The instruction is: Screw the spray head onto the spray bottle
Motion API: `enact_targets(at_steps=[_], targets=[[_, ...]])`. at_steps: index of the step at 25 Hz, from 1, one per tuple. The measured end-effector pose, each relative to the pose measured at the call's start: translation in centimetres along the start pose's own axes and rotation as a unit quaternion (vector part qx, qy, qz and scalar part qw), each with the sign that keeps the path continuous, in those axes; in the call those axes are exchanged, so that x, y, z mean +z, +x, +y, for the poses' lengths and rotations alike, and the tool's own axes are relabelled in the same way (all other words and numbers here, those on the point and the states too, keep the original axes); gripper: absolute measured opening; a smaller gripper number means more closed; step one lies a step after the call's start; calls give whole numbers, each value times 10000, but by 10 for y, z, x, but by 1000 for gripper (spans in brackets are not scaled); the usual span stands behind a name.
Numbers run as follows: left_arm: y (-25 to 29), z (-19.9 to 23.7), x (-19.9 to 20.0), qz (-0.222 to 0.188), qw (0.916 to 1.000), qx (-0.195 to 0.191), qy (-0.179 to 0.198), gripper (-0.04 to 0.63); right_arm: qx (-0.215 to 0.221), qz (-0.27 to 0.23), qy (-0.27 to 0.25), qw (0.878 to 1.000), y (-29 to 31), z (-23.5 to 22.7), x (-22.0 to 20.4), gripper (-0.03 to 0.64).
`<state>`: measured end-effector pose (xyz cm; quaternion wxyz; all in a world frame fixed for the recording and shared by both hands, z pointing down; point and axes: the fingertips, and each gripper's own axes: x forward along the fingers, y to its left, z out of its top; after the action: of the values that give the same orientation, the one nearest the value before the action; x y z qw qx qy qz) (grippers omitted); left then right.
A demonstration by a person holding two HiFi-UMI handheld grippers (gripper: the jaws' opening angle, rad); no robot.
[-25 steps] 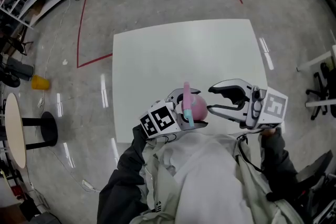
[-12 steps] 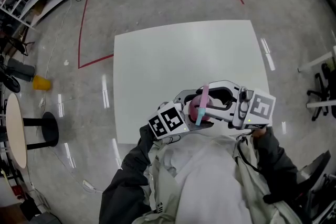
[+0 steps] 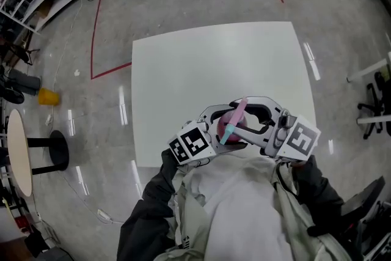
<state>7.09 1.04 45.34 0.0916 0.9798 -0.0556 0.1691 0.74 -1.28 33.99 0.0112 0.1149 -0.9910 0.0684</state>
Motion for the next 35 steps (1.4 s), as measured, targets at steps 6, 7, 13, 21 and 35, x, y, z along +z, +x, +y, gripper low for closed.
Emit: enact_targets(at_steps=[6,7,13,21,35], targets=[[-11,29,-18,-6,9955,922,227,443,-338,92,-458,9983,8,-6,-7,140],[-16,38,-24,-140,9912,1315,108,443,-640,1,-543,9965,8,-10,-10,140],[-46,74,-69,-552,9558,2798,-721,443,-2225,-505,-261,9733,-12,-89,-35,140],[-72,75,-91,-802,9106,3841,-1299,251,-3126,150,-885,9456,1,-136,-117,140],[-78,87,-98,-532,9018,4144,-1103,6,-3022,381,-482,9513,-27,-122,-158,212]])
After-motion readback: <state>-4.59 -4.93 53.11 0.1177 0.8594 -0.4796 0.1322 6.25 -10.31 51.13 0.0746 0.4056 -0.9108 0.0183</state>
